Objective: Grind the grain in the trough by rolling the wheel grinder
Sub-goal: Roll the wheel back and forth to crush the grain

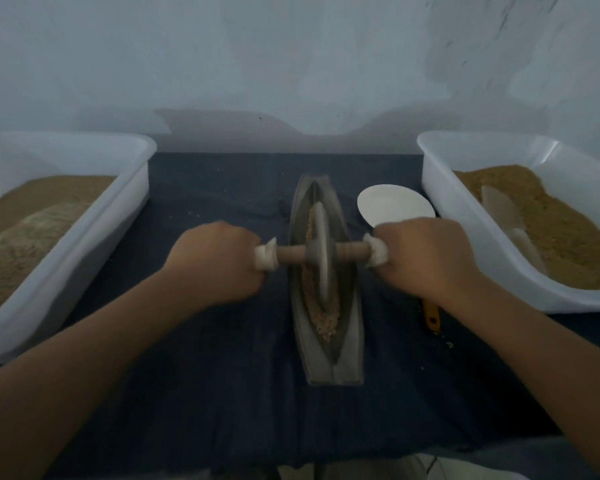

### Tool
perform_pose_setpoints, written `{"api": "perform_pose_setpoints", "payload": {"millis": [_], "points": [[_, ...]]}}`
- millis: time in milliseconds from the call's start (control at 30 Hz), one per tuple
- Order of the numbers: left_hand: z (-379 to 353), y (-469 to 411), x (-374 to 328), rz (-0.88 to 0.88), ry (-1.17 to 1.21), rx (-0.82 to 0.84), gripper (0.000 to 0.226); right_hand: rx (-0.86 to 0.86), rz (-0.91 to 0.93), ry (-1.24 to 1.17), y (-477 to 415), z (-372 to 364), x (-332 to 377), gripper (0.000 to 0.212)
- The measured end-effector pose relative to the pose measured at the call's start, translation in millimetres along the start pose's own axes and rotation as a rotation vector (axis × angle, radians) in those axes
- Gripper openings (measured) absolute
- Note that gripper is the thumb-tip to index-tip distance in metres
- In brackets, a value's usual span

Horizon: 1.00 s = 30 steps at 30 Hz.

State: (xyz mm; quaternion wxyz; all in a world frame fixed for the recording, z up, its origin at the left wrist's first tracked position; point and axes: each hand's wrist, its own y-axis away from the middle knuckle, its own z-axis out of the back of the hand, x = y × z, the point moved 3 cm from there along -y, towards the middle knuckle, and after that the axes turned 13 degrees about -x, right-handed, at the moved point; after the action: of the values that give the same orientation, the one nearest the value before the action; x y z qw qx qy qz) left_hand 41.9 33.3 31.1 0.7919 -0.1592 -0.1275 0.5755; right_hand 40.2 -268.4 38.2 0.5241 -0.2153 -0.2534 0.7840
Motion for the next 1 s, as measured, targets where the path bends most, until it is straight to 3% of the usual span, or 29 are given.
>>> {"api": "perform_pose_setpoints", "payload": {"millis": [67,200,300,433,533,700,800,900,1000], "points": [[-5,-41,0,0.069,-0.033,0.035,0.035,-0.022,-0.032,0.086,-29,-14,-4,0.039],[-1,-95,-3,0.128,-0.085,0.021,0.037,0.090,-0.163,0.159,-69,-29,-14,0.035],[4,-77,-8,0.062,-0.076,0.045,0.029,0.177,-0.191,0.118,-52,-23,-12,0.037],[6,-4,0,-0.048,0.007,0.105,0.032,0.353,-0.069,0.033,4,-2,-4,0.032],[0,11,2,-0.020,0.049,0.110,0.036,0.160,-0.003,0.068,11,10,3,0.041],[-5,-72,-1,0.107,-0.070,-0.003,0.037,0.133,-0.159,0.103,-48,-22,-10,0.042],[3,-91,-6,0.106,-0.089,0.028,0.038,0.174,-0.189,0.103,-61,-31,-13,0.043],[9,-55,-4,0.040,-0.026,0.124,0.026,0.164,-0.118,0.100,-33,-19,-10,0.038],[18,4,-5,-0.048,-0.028,0.074,0.028,0.090,0.000,0.041,11,9,2,0.033]]}}
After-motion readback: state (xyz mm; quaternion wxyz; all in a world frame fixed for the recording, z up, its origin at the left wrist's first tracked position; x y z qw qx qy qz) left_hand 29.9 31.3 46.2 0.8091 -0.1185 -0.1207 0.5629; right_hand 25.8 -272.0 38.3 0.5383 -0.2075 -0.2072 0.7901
